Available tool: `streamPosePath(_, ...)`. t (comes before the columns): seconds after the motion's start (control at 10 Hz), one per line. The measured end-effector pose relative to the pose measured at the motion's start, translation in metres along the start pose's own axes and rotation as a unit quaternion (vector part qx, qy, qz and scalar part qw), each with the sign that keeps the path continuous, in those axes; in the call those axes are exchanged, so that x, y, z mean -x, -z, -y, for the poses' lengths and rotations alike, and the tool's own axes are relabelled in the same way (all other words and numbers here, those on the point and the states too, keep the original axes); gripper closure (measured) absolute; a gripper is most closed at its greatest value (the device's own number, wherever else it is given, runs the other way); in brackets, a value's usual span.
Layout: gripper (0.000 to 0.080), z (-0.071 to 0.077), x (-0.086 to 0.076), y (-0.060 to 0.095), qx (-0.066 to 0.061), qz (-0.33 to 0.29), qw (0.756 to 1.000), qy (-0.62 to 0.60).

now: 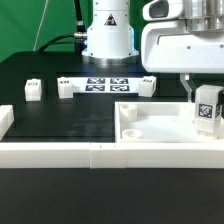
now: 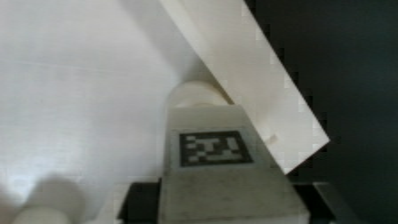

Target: Assemble one leg

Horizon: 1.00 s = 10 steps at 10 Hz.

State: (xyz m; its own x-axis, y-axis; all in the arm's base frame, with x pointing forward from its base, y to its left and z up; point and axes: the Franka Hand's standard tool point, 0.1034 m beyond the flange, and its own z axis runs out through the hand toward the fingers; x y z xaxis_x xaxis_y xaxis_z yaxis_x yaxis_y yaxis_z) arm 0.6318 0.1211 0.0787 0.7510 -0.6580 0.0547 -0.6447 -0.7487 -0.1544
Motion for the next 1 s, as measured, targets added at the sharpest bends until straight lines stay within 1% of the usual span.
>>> streamPosePath(0.2,0.0502,0.0035,0.0059,-0.0017,0.006,-0.002,0.992,-0.122)
streamPosePath(0.3,0.0502,0.0044,0.007,-0.0022,0.007,0.001,0.987,-0.158)
streamPosePath(0.4,0.0502,0.0043,0.0069,-0.002,0.007,0.004,0.986,-0.166)
streamPosePath(0.5,0.0429,0.0052,0.008,-0.0021,0.006,0.006,0.984,-0.176)
streamPosePath(0.6,0.0429,0.0055,0.0083,-0.0021,0.006,0.007,0.987,-0.163)
streamPosePath(0.7,0.0237,0.0054,0.0082,-0.0021,0.005,0.007,0.99,-0.138)
streamPosePath(0.8,0.0237,0.0048,0.007,-0.0013,0.007,0.008,0.994,-0.108)
streamPosePath(0.9,0.0176,0.0048,0.0074,-0.0002,0.013,0.013,0.998,-0.056)
streamPosePath(1.0,0.0158,0.0059,0.0057,0.001,0.011,0.013,1.0,0.012)
